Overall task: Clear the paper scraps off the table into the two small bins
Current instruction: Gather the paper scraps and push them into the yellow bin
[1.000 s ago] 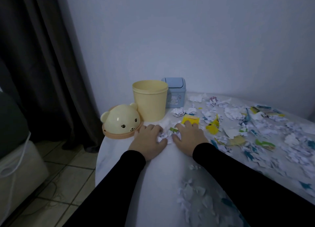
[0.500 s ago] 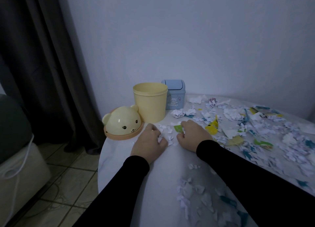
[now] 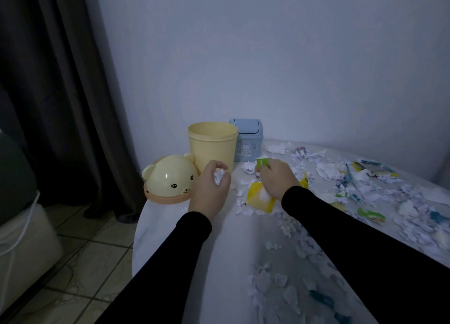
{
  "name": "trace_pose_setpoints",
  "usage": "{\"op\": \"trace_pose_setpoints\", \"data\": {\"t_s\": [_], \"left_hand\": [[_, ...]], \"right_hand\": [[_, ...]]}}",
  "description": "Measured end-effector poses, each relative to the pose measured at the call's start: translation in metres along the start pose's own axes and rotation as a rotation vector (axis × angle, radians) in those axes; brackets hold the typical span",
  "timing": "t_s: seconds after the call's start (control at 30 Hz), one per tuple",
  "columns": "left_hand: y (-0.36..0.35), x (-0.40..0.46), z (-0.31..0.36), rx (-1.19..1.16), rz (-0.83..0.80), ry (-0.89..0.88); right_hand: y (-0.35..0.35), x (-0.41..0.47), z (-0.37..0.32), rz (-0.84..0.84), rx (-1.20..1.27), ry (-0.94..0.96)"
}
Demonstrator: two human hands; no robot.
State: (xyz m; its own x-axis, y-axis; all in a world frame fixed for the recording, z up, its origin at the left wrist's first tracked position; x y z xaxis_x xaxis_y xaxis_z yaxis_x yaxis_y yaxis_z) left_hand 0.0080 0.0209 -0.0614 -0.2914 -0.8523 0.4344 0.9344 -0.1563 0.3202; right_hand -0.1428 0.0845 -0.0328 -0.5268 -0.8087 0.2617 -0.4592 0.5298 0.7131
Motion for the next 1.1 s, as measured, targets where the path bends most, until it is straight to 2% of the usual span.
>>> {"op": "trace_pose_setpoints", "data": {"t_s": [0.27,0.43,0.57,0.73,0.9,1.0,1.1], "left_hand": [[0.005,0.014,-0.002,-0.157,0.071,0.082],[0.015,0.034,0.016,-0.318,0.157,0.072],[0.016,0.048,0.017,-0.369,0.195,0.059],[0.012,0.07,0.023,-0.471,0.225,0.084],[0.017,0.102,0.047,-0.476,0.309,-0.009],[0.02,0.132,0.062,-0.414,0.306,-0.071],[0.023,0.167,0.061,-0.387,0.29,-0.03]], "right_hand": [[0.014,0.006,-0.011,0.107,0.312,-0.035],[0.021,0.02,-0.015,0.114,0.361,-0.019],[0.023,0.039,-0.019,0.194,0.333,-0.059],[0.026,0.064,-0.039,0.202,0.342,0.012],[0.03,0.092,-0.076,0.205,0.338,0.099],[0.034,0.112,-0.099,0.217,0.336,0.143],[0.032,0.131,-0.117,0.22,0.426,0.16]]}}
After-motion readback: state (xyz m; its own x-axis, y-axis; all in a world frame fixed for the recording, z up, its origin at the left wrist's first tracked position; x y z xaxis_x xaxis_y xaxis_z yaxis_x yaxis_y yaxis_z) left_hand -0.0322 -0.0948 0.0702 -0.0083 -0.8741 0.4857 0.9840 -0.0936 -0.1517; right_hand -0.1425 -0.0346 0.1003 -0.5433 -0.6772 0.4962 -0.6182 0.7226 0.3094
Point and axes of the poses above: each hand's wrist, its own x-axis towards the middle knuckle, its own y-axis out of the back of the hand, z = x × y, the point moved 4 cm from there along x, towards the middle knuckle, and after that the axes turned 1 degree about -x, right-handed, at the moved point
